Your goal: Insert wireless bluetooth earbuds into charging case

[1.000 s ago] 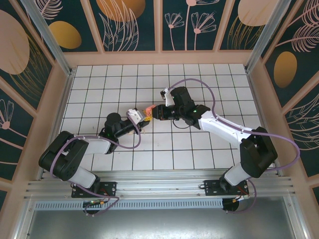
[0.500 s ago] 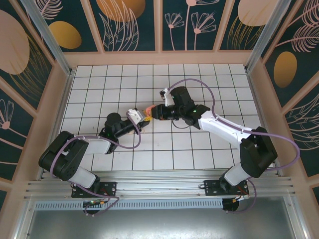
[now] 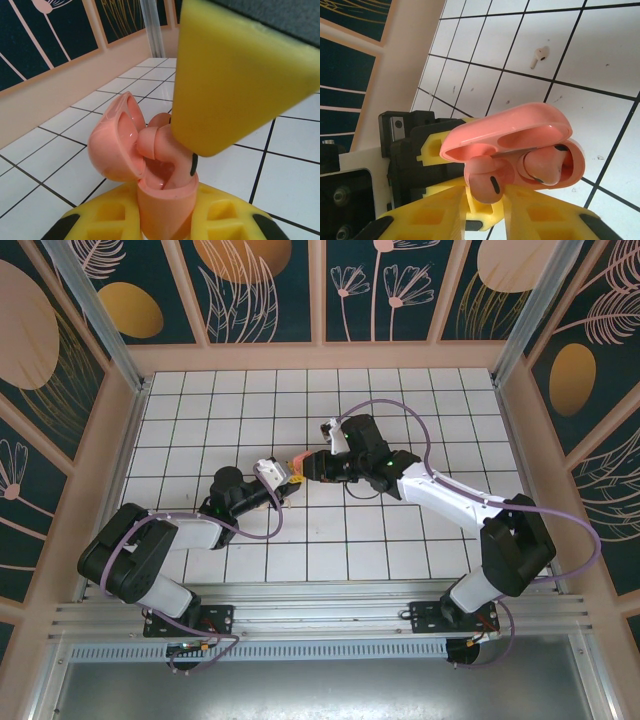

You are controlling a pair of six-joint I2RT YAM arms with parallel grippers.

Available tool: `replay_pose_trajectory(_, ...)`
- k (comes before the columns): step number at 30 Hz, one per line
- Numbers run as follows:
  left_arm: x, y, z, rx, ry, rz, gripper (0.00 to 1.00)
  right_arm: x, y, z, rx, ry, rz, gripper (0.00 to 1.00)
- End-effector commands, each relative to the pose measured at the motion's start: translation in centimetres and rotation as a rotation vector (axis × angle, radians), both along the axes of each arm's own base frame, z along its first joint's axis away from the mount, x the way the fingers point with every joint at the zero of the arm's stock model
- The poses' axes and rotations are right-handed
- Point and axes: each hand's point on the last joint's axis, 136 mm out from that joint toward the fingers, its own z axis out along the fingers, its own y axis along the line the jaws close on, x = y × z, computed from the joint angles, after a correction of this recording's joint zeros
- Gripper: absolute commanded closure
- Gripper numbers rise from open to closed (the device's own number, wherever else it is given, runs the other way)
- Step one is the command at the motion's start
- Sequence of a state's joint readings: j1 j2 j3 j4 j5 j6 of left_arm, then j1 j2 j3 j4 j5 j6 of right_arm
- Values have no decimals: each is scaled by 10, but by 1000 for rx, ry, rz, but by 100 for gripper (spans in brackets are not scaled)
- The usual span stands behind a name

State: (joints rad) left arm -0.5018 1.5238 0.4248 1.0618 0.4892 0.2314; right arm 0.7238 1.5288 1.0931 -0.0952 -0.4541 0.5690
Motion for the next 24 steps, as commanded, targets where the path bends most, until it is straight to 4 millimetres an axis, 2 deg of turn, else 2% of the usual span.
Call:
replay_pose_trajectory(1, -4, -4, 20, -36, -51, -24, 91, -4, 2, 16, 14, -5, 4, 71)
replay_pose_trajectory(14, -4, -4, 21, -38, -54, -27, 92, -1, -8, 35, 42, -53, -20, 68)
replay_pose_trajectory(24, -5, -4, 24, -40, -60, -27, 92, 2, -1, 28, 44, -36, -3, 75)
